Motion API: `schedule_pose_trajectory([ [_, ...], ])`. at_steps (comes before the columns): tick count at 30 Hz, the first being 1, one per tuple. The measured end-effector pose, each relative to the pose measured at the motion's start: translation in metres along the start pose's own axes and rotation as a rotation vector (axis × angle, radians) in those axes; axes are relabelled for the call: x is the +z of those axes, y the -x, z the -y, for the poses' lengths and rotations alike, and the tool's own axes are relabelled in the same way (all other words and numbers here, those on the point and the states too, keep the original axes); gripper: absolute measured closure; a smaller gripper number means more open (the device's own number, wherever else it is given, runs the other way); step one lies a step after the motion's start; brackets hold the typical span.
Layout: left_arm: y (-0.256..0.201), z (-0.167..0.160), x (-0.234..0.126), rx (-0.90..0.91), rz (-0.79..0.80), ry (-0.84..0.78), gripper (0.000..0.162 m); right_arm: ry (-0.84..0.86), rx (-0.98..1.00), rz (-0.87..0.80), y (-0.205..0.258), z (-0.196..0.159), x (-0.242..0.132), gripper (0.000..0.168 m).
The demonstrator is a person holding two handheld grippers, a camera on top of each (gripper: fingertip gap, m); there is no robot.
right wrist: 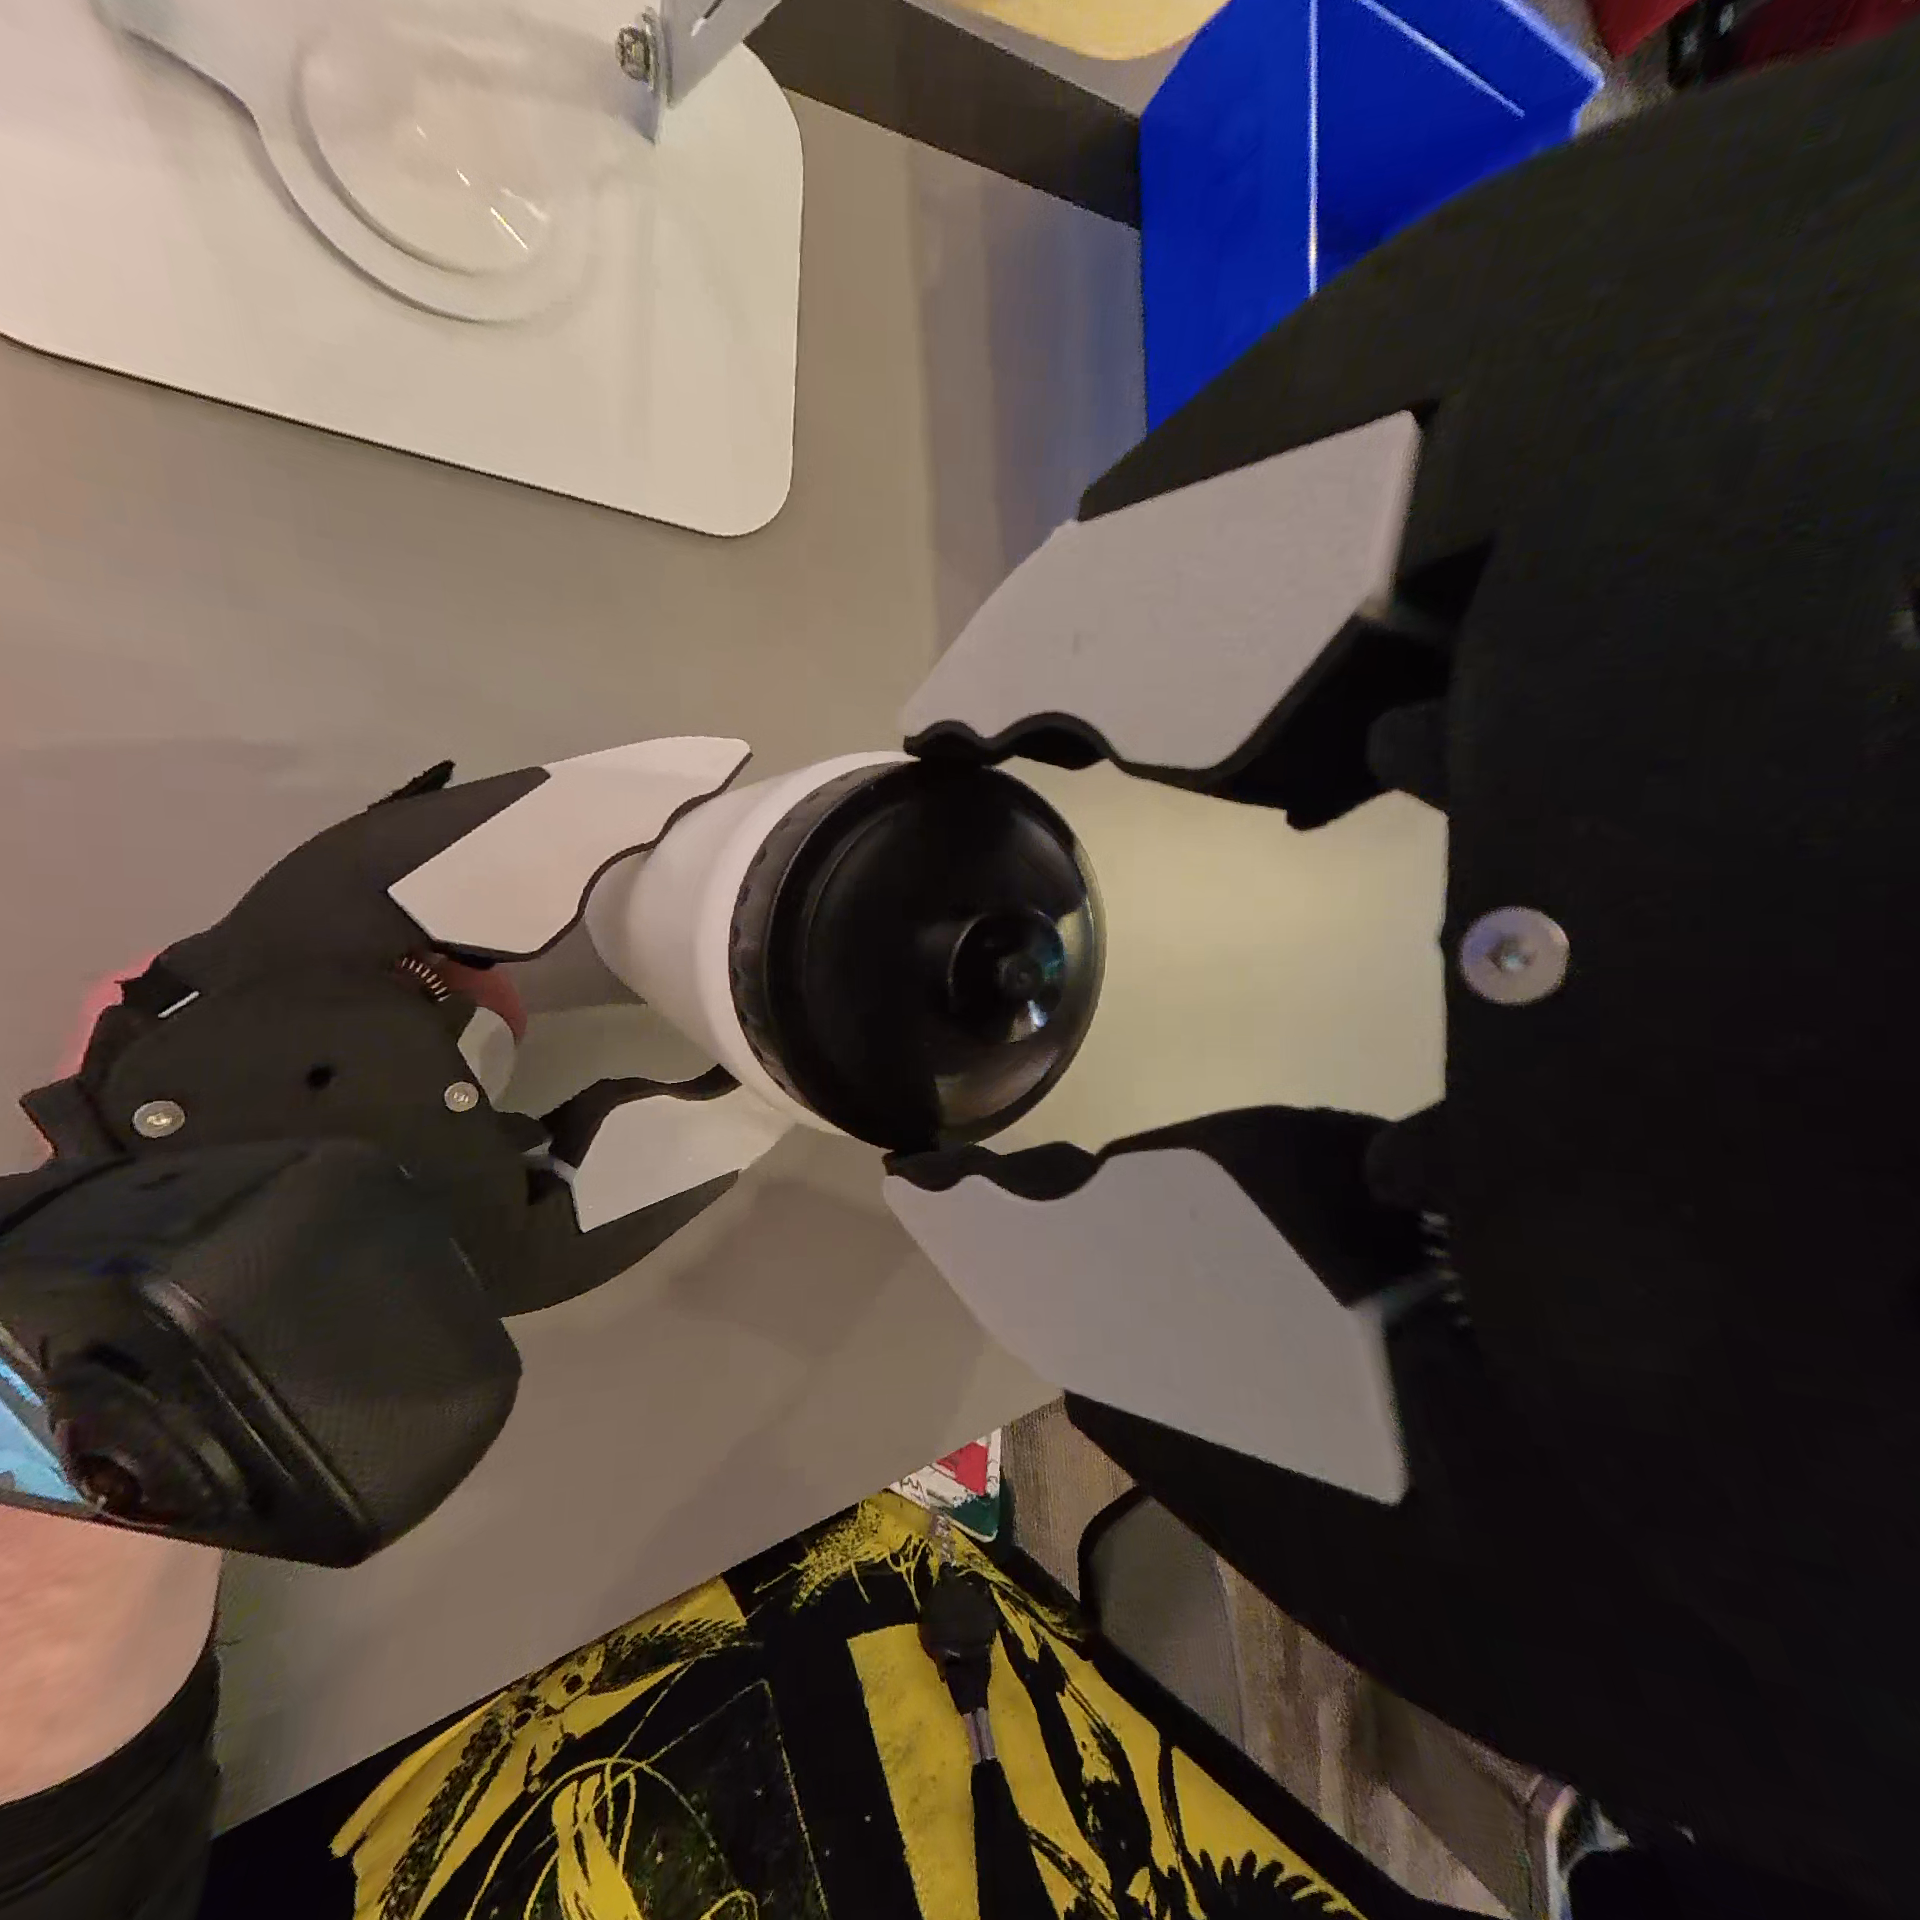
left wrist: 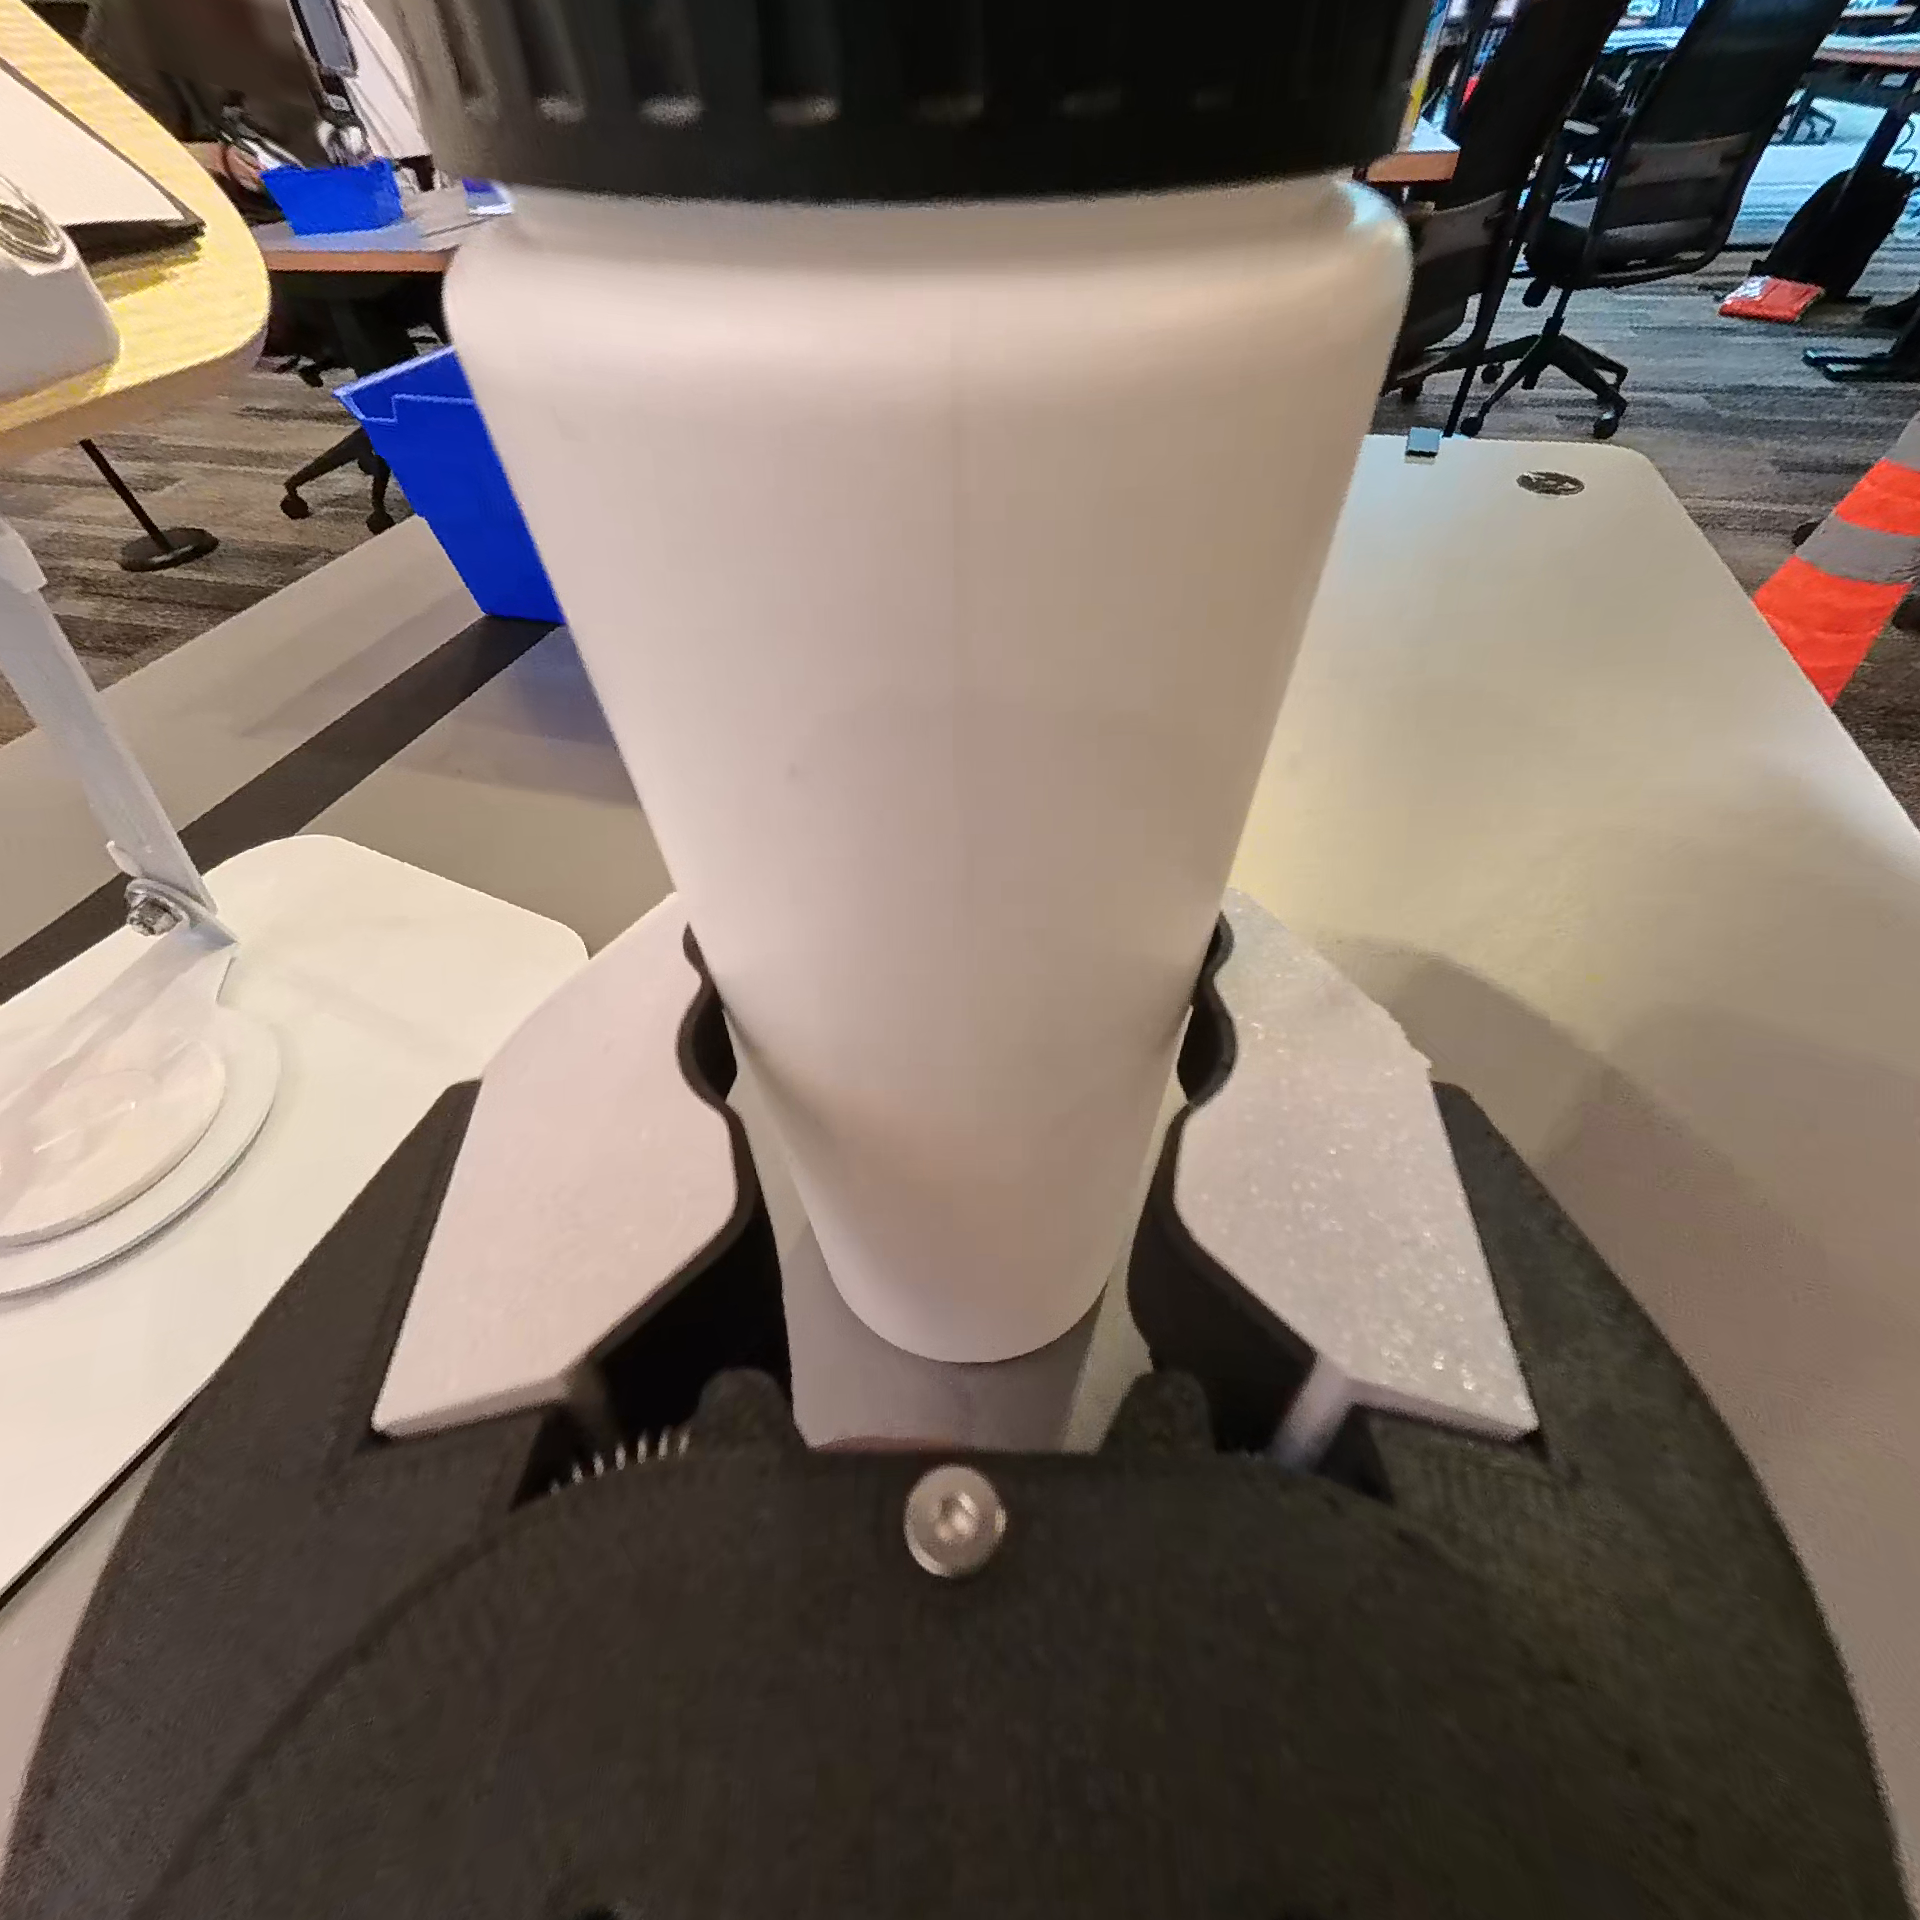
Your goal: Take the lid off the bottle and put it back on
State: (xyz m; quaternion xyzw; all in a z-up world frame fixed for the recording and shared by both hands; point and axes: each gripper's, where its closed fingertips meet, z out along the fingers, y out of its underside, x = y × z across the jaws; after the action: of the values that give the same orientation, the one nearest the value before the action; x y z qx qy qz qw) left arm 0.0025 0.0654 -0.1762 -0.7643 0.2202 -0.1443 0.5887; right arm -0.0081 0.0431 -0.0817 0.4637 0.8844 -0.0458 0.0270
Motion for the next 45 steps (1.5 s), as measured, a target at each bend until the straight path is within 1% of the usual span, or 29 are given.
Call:
schedule_pose_trajectory([
  [4,0.001,0.0,0.0,-0.004,0.002,-0.001,0.077,-0.018,-0.072,0.002,-0.001,0.001,0.0,0.097],
  [7,0.001,0.0,0.0,-0.002,-0.001,-0.001,0.077,0.012,-0.219,0.004,-0.001,0.0,0.0,0.098],
  [12,-0.001,0.0,0.0,0.009,-0.001,0.002,0.077,0.167,-0.653,-0.047,0.0,-0.004,0.0,0.098],
  [15,0.001,0.0,0.0,-0.002,-0.002,0.002,0.077,0.285,-0.734,-0.101,-0.003,-0.004,-0.002,0.098],
  [16,0.001,0.0,0.0,-0.005,-0.003,0.0,0.077,0.305,-0.737,-0.126,-0.004,-0.002,-0.003,0.098],
  [18,0.002,0.0,0.0,-0.009,-0.002,0.0,0.077,0.315,-0.654,-0.168,-0.006,-0.002,-0.005,0.098],
  [20,0.001,0.0,0.001,-0.007,0.0,0.0,0.077,0.264,-0.457,-0.181,-0.007,-0.002,-0.007,0.094],
  [21,0.001,0.0,0.001,-0.004,0.002,0.0,0.077,0.224,-0.355,-0.146,-0.003,-0.003,-0.007,0.088],
  [22,0.001,0.0,0.001,-0.004,0.002,0.0,0.077,0.183,-0.277,-0.112,0.002,-0.005,-0.006,0.087],
  [23,0.001,0.0,0.001,-0.002,0.003,0.0,0.077,0.139,-0.212,-0.108,0.002,-0.005,-0.006,0.089],
  [25,0.0,0.0,0.002,-0.001,0.001,0.002,0.077,0.069,-0.11,-0.127,-0.001,-0.005,-0.007,0.099],
  [26,-0.001,0.0,0.002,-0.002,-0.001,0.0,0.077,0.038,-0.086,-0.124,-0.001,-0.004,-0.006,0.099],
  [30,-0.001,0.0,0.002,-0.006,-0.001,-0.002,0.078,0.029,-0.143,-0.128,-0.001,-0.004,-0.006,0.1],
  [32,0.0,0.0,0.002,-0.009,-0.001,-0.002,0.078,0.066,-0.237,-0.129,-0.002,-0.004,-0.006,0.1],
  [34,0.0,0.0,0.002,-0.009,-0.002,-0.004,0.078,0.118,-0.385,-0.14,-0.002,-0.005,-0.006,0.1],
  [37,-0.001,0.001,0.002,-0.005,-0.003,-0.004,0.078,0.199,-0.705,-0.191,-0.003,-0.006,-0.007,0.1],
  [38,-0.001,0.001,0.002,-0.007,-0.004,-0.005,0.078,0.231,-0.74,-0.2,-0.004,-0.006,-0.007,0.1],
  [40,-0.001,0.0,0.002,-0.008,-0.004,-0.005,0.078,0.276,-0.743,-0.212,-0.005,-0.006,-0.008,0.1],
  [41,-0.001,0.001,0.002,-0.01,-0.005,-0.005,0.077,0.27,-0.701,-0.21,-0.005,-0.005,-0.008,0.099],
  [42,0.0,0.0,0.002,-0.01,-0.005,-0.005,0.077,0.244,-0.626,-0.2,-0.005,-0.003,-0.007,0.099],
  [43,-0.001,0.001,0.002,-0.007,-0.004,-0.004,0.077,0.2,-0.526,-0.181,-0.004,0.0,-0.008,0.095],
  [45,-0.001,0.001,0.002,-0.005,-0.003,-0.003,0.077,0.111,-0.317,-0.123,-0.002,0.0,-0.01,0.094],
])
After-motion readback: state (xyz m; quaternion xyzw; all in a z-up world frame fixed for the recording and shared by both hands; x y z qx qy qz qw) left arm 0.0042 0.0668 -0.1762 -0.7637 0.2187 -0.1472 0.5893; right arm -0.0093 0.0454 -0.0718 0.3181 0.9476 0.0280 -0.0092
